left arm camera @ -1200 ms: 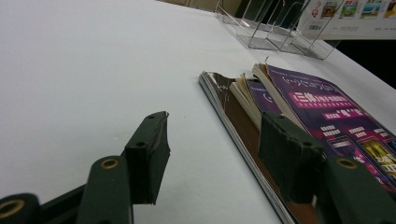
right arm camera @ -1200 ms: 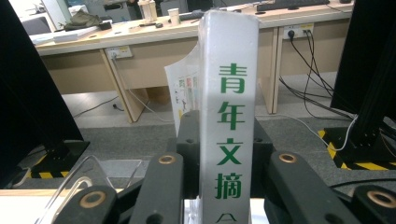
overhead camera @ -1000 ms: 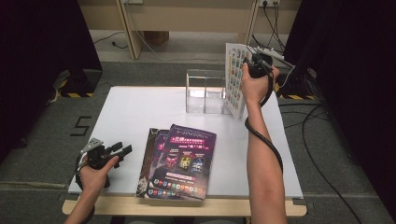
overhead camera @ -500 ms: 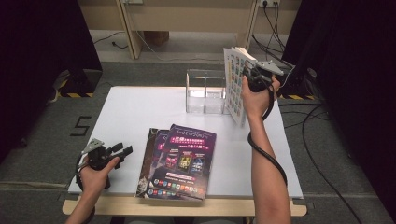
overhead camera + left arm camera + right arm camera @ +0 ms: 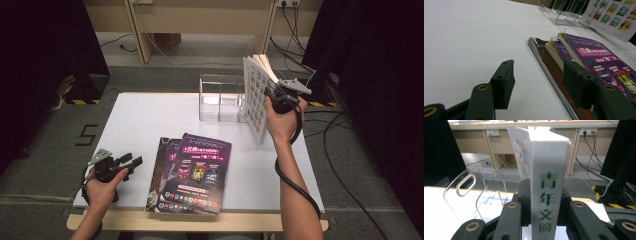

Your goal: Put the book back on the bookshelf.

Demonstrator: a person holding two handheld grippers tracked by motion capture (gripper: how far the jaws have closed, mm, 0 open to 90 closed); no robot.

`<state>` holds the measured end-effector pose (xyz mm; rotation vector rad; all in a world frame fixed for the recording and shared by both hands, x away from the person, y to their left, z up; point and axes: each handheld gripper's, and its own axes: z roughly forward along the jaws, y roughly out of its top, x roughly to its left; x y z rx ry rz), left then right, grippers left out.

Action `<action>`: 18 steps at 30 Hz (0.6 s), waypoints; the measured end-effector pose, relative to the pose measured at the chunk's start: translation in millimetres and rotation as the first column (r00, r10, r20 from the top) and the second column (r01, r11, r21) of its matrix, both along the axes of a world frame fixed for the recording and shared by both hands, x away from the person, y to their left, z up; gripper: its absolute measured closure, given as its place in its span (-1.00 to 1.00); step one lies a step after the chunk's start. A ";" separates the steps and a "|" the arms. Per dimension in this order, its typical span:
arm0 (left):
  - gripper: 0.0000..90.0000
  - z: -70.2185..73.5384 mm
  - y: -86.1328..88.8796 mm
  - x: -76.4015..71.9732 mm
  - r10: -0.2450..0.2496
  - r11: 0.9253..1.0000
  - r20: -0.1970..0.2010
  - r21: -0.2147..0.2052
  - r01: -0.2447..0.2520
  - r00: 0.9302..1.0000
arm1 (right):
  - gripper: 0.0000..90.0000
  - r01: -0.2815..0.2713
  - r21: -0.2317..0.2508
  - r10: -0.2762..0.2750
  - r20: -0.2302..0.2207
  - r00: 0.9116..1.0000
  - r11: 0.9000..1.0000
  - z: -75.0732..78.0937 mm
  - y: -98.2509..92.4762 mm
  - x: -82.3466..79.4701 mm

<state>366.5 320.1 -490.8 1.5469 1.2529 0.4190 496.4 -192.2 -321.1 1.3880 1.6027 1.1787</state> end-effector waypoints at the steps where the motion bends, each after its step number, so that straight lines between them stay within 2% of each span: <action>1: -0.07 0.1 -0.1 -0.1 0.000 1.000 0.001 0.000 0.000 1.000 | 0.62 0.002 -0.001 -0.002 -0.006 1.000 1.000 -0.5 -0.8 -2.6; 4: -0.07 0.3 -0.2 -0.5 -0.001 1.000 0.002 -0.002 0.001 1.000 | 0.60 0.001 0.009 -0.001 -0.019 1.000 1.000 -2.8 -3.9 -10.2; 11: -0.07 -0.2 -1.5 0.1 -0.005 1.000 0.000 0.001 0.005 1.000 | 0.60 0.001 -0.007 -0.001 -0.029 1.000 1.000 -7.9 -10.1 -24.6; 18: -0.07 -0.8 -1.7 0.2 -0.004 1.000 -0.002 -0.001 0.004 1.000 | 0.57 0.001 -0.004 -0.001 -0.010 1.000 1.000 -10.4 -10.9 -29.9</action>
